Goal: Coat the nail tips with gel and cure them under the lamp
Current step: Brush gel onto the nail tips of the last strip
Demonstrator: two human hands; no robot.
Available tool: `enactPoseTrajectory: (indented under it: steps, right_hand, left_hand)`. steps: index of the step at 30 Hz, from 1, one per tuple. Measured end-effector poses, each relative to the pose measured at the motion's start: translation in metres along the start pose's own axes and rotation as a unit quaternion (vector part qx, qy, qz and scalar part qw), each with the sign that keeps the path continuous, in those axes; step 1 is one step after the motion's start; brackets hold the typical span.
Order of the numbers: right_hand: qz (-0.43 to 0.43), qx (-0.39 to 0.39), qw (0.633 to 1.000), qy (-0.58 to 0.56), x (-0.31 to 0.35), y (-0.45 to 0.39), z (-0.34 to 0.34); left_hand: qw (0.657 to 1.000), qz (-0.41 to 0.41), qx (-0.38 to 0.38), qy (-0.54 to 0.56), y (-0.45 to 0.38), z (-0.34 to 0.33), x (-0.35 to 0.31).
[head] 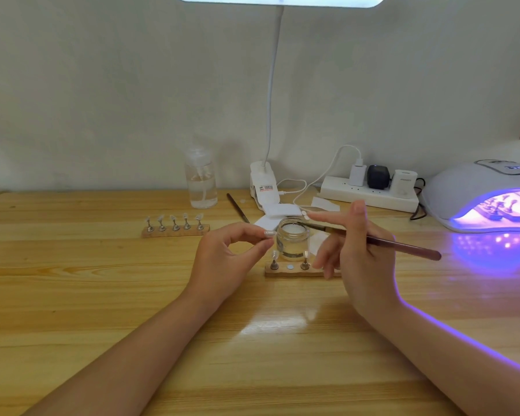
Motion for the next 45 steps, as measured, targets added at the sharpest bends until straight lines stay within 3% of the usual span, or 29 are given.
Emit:
enactPoseTrajectory:
  steps: [4, 9, 17, 26, 33, 45]
  right_hand:
    - [0.038, 0.039, 0.994, 0.093, 0.007, -0.004, -0.003]
    - [0.059, 0.134, 0.957, 0.250, 0.005, -0.002, -0.027]
    - [0.086, 0.154, 0.951, 0.253, 0.007, -0.001, -0.035]
    - [0.046, 0.148, 0.960, 0.233, -0.003, -0.006, -0.024]
    - [0.049, 0.201, 0.936, 0.284, -0.011, -0.007, -0.028]
    - [0.120, 0.168, 0.891, 0.404, -0.001, -0.005, -0.027]
  left_hand:
    - [0.999, -0.024, 0.022, -0.002, 0.000, -0.005, -0.006]
    - [0.998, -0.037, 0.042, -0.002, 0.000, -0.009, -0.010]
    - [0.997, -0.040, 0.069, -0.013, 0.001, -0.015, -0.013]
    - [0.995, -0.025, 0.096, -0.028, -0.002, -0.022, -0.005]
    - [0.987, 0.033, 0.145, -0.068, -0.003, -0.032, 0.018]
    - [0.982, 0.041, 0.165, -0.087, -0.004, -0.037, 0.030]
Point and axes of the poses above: each hand's wrist, its own y-axis away from the middle knuckle, its own z-axis out of the back of the hand, x = y × z, the point moved 10 cm from there along -y, towards the middle knuckle, and after that the axes turned 11 degrees about x, right-handed, at the moved point
